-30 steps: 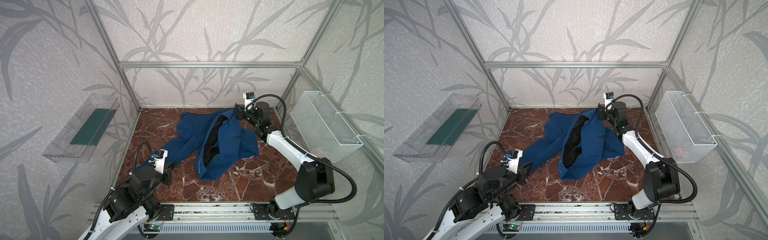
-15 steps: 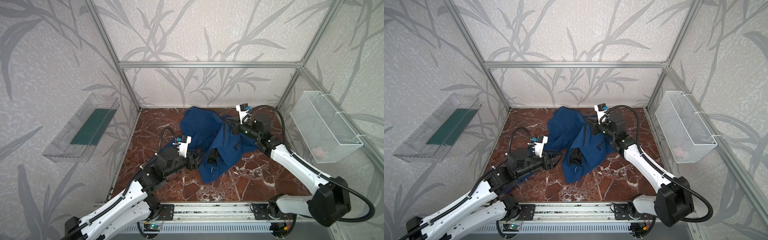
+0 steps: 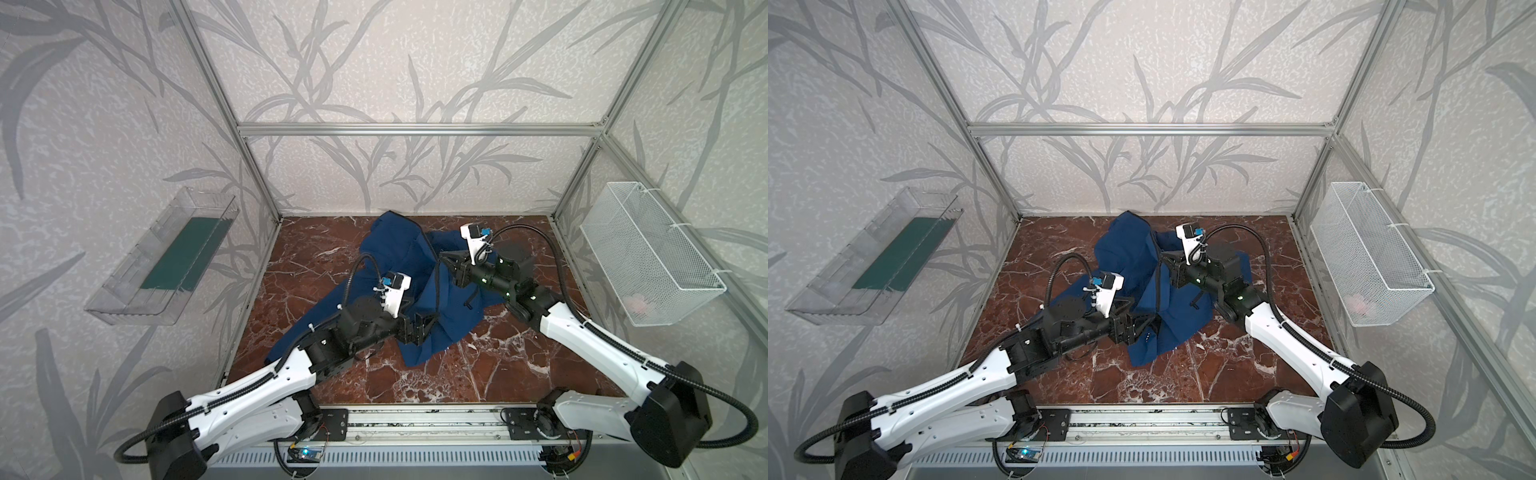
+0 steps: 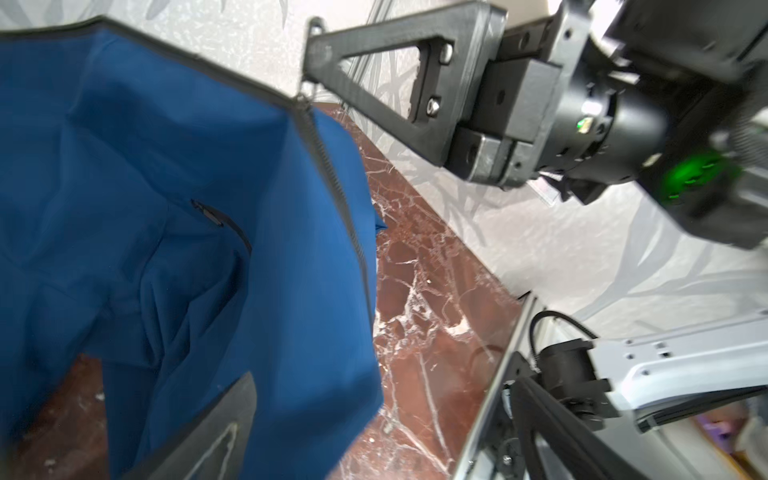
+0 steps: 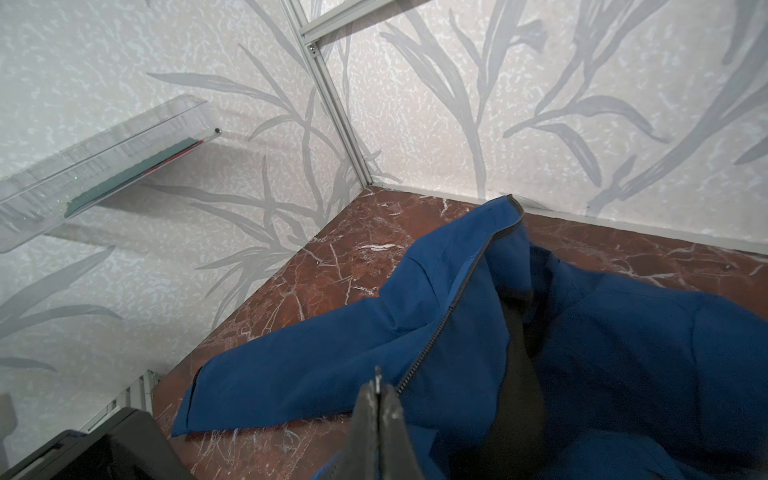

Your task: Zip up the jacket

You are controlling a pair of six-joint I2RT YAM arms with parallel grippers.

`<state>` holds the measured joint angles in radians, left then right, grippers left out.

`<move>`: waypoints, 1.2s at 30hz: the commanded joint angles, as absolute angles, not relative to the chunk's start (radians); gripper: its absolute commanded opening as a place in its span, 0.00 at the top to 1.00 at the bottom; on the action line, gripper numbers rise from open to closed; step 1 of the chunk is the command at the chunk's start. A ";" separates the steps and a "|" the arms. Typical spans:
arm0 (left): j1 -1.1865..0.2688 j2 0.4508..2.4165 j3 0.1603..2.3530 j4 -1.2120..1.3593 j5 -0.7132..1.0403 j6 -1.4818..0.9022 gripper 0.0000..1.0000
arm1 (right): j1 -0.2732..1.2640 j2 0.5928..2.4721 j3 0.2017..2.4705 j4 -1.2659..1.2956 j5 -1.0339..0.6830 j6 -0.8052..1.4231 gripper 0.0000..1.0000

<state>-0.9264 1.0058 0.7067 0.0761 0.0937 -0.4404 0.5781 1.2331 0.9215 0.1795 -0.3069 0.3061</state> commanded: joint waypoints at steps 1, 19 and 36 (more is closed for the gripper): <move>-0.943 1.073 0.768 0.080 0.012 -0.307 0.02 | 0.612 1.197 0.942 0.162 -0.292 0.280 1.00; -1.028 0.951 0.689 -0.208 -0.131 -0.431 1.00 | 0.666 1.272 0.937 0.305 -0.158 0.215 1.00; -1.127 0.716 0.600 -0.614 -0.036 -0.781 1.00 | 0.747 1.384 0.921 0.110 -0.103 0.431 1.00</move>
<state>-1.0859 0.7700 0.6239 -0.3817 -0.1757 -0.6800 0.7620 1.4292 0.9367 0.1581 -0.4129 0.3550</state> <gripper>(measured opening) 0.050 0.048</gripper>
